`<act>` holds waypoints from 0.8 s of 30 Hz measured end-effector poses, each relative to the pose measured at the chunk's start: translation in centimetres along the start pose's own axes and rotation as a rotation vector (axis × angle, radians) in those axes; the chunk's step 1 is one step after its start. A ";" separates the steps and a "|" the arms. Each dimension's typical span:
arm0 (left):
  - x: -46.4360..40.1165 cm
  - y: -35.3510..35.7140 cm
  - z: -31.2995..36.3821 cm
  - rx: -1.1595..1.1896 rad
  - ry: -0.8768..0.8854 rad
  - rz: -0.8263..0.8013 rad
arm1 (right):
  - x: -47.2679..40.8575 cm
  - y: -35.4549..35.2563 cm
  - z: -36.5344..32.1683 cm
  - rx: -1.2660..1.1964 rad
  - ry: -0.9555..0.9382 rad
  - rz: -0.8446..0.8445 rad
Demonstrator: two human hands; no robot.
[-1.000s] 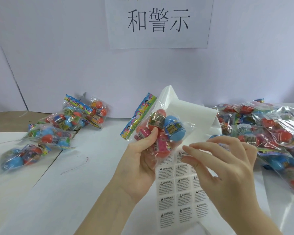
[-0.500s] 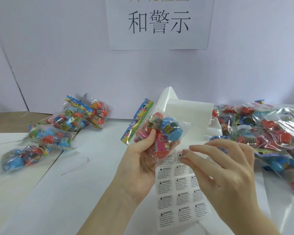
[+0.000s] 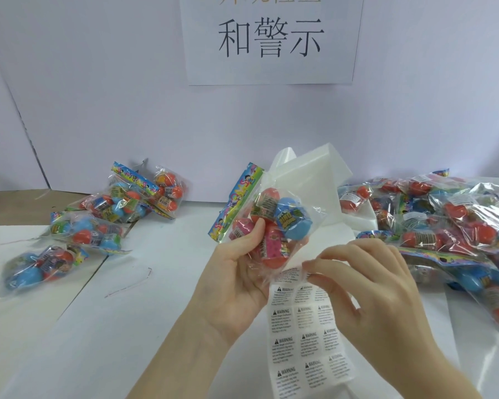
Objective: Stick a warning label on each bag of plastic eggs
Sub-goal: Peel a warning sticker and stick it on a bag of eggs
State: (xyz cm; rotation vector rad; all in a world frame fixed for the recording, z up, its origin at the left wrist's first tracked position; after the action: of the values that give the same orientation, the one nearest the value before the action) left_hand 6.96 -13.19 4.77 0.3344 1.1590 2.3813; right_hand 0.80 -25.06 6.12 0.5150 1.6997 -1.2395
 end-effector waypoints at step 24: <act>-0.3 -0.9 -0.3 -0.112 -0.008 0.093 | 0.0 -0.3 -0.3 0.085 -0.151 0.009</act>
State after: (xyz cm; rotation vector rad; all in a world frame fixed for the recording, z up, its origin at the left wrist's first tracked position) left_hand 7.36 -13.05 3.92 0.3676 1.0220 2.5112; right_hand 0.42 -24.89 6.25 0.4671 1.5217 -1.3150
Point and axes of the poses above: each hand's wrist, its own x-axis away from the middle knuckle, its own y-axis out of the palm, z = x × y, the point moved 5 cm from there along -x, towards the middle knuckle, and after that the axes turned 1 degree about y, right-handed, at the moved point
